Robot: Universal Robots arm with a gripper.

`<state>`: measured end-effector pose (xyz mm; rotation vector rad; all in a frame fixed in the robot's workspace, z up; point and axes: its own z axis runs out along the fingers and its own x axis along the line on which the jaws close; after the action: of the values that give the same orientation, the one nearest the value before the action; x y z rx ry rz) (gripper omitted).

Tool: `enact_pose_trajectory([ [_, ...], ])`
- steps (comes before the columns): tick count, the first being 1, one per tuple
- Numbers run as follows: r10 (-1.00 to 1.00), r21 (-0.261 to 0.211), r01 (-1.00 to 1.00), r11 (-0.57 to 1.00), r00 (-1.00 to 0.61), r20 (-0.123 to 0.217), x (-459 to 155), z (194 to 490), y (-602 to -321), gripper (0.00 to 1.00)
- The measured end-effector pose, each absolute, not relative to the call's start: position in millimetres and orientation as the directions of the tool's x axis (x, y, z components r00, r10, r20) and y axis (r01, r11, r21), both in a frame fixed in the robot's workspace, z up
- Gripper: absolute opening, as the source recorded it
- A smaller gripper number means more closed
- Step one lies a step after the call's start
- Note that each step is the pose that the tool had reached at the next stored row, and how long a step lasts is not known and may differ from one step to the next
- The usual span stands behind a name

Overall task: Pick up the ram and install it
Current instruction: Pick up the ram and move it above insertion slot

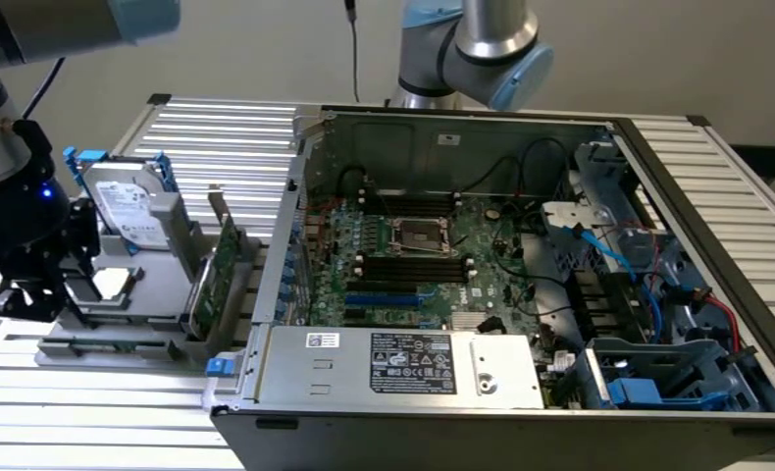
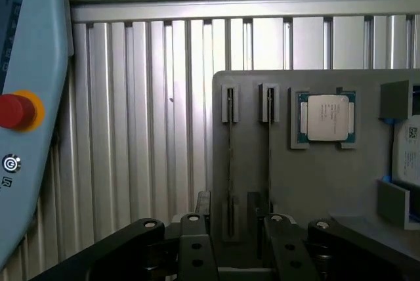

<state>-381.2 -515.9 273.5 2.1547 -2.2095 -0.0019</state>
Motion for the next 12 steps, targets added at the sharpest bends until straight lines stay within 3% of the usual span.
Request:
enact_pose_trajectory([
  [12,-0.999,0.039,-0.999,-0.014,0.016,0.039,-381,252,-518,0.36],
])
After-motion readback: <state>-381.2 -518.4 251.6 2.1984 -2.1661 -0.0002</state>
